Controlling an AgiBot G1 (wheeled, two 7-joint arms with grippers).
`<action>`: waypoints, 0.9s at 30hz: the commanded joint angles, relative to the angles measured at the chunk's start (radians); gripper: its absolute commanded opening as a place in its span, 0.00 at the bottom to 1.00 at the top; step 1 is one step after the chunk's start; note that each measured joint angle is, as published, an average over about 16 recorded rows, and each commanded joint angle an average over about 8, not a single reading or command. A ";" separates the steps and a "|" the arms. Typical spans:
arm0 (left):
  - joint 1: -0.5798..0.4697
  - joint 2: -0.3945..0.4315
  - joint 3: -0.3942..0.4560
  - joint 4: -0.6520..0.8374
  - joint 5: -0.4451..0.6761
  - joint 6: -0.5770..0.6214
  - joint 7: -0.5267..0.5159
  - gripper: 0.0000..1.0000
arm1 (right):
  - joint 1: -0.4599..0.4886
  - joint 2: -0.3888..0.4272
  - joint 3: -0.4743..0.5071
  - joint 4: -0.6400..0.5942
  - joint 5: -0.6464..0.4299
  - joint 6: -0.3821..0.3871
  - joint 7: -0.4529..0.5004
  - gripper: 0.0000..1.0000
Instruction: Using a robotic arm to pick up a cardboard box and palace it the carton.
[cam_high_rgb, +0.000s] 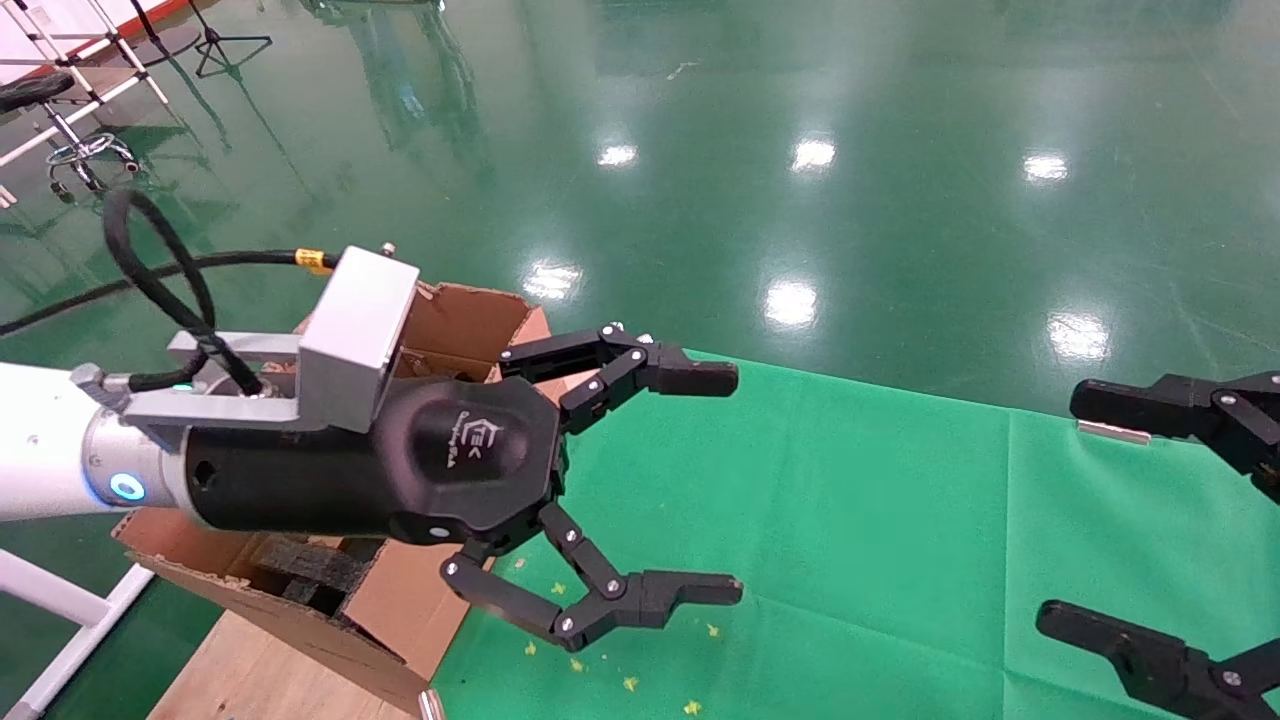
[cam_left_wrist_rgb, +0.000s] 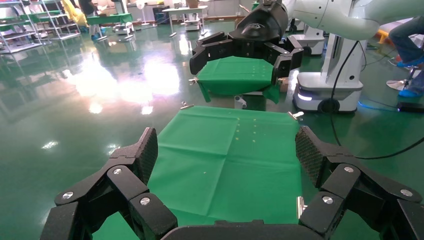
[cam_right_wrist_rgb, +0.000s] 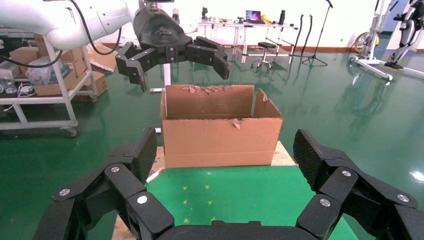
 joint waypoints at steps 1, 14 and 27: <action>0.000 0.000 0.000 0.000 0.000 0.000 0.000 1.00 | 0.000 0.000 0.000 0.000 0.000 0.000 0.000 1.00; -0.001 0.000 0.001 0.001 0.001 0.000 0.000 1.00 | 0.000 0.000 0.000 0.000 0.000 0.000 0.000 1.00; -0.001 0.000 0.001 0.001 0.001 0.000 0.000 1.00 | 0.000 0.000 0.000 0.000 0.000 0.000 0.000 1.00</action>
